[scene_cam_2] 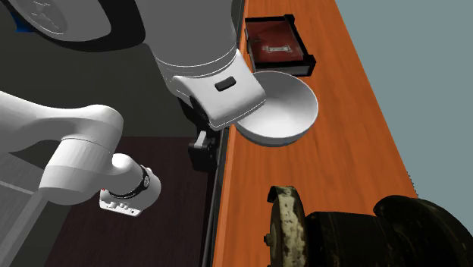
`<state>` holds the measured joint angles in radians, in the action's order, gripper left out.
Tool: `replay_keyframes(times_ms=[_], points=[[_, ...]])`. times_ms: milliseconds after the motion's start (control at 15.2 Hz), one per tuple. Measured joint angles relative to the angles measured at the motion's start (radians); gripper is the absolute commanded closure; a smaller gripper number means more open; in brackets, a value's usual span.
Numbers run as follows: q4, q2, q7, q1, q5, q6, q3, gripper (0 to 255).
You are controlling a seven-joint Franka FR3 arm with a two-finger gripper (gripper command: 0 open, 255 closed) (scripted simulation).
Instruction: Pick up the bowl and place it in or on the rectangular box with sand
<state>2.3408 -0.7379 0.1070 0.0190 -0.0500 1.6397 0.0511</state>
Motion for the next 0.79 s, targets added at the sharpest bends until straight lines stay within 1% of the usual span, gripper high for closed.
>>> replay_keyframes(times_ms=[66,198,594,660,792], points=[[0.000,0.000,0.000,0.000,0.000,0.000,0.000,0],[-0.049,0.052,-0.002,-0.003,0.018,-0.002,0.012,0],[-0.303,0.293,-0.013,-0.020,0.119,-0.044,0.068,0],[-0.323,0.315,-0.014,-0.021,0.128,-0.044,0.072,0],[-0.317,0.328,-0.012,-0.023,0.136,-0.028,0.072,0]])
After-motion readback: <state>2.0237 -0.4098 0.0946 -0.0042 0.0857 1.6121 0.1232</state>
